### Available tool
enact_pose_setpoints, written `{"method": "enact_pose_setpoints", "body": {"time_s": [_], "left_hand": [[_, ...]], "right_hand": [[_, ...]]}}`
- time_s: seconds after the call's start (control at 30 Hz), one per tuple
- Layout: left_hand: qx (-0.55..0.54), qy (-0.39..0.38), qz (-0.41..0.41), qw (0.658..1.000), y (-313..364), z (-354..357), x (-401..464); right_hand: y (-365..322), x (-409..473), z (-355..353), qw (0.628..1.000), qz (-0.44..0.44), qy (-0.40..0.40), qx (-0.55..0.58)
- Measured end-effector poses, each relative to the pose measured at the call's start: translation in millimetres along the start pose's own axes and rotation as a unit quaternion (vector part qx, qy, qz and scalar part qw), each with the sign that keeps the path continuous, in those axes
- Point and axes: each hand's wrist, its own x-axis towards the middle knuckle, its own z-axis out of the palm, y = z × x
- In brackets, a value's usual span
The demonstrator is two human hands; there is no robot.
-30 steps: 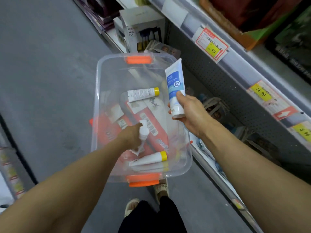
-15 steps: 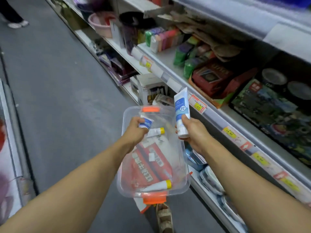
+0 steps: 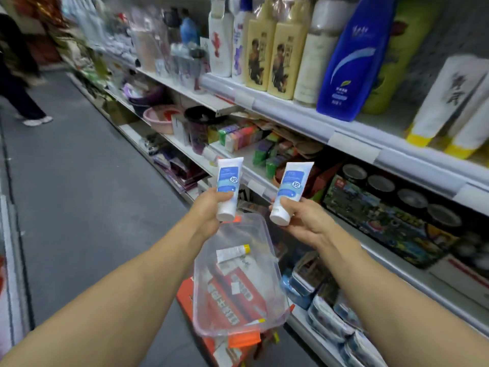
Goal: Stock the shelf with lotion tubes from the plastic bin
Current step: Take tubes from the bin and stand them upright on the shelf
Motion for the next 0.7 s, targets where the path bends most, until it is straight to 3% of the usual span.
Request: {"method": "enact_pose_setpoints", "body": {"time_s": [0.13, 0.23, 0.4, 0.7], "left_hand": [[0.048, 0.003, 0.059, 0.997, 23, 27, -28], [0.155, -0.007, 0.109, 0.982, 32, 45, -44], [0.251, -0.022, 0.178, 0.951, 42, 80, -68], [0.323, -0.088, 0.222, 0.916, 45, 145, -104]], "right_hand": [[-26, -30, 1, 0.998, -0.062, -0.009, -0.028], [-46, -54, -3, 0.993, -0.096, -0.006, -0.074], [-73, -91, -18, 0.974, -0.15, 0.054, -0.163], [-116, -151, -57, 0.925, -0.251, 0.155, -0.24]]}}
